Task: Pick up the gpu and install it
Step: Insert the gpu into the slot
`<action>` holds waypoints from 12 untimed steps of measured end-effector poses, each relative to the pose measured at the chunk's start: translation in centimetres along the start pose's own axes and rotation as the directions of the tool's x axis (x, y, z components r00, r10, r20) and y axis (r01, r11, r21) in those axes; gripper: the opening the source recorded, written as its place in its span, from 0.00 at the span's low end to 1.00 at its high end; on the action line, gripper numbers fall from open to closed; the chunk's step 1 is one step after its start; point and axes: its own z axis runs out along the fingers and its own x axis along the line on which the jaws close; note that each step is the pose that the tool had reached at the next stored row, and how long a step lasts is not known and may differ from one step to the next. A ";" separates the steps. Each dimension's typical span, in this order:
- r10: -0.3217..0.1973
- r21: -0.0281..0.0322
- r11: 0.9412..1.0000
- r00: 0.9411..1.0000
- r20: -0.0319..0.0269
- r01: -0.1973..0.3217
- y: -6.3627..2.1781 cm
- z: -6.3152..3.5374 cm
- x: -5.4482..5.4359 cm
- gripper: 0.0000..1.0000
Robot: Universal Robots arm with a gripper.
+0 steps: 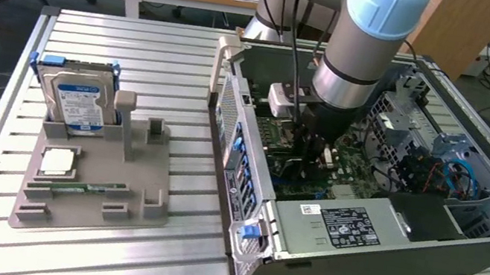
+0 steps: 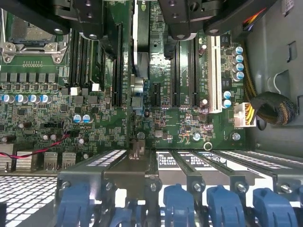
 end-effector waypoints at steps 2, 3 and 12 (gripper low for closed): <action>0.000 0.000 1.000 1.000 0.000 0.000 0.00 0.00 0.0 0.51; 0.000 0.000 1.000 1.000 0.000 0.000 0.00 -0.02 0.0 0.51; 0.000 0.000 1.000 1.000 0.000 0.000 -0.07 -2.26 0.0 0.51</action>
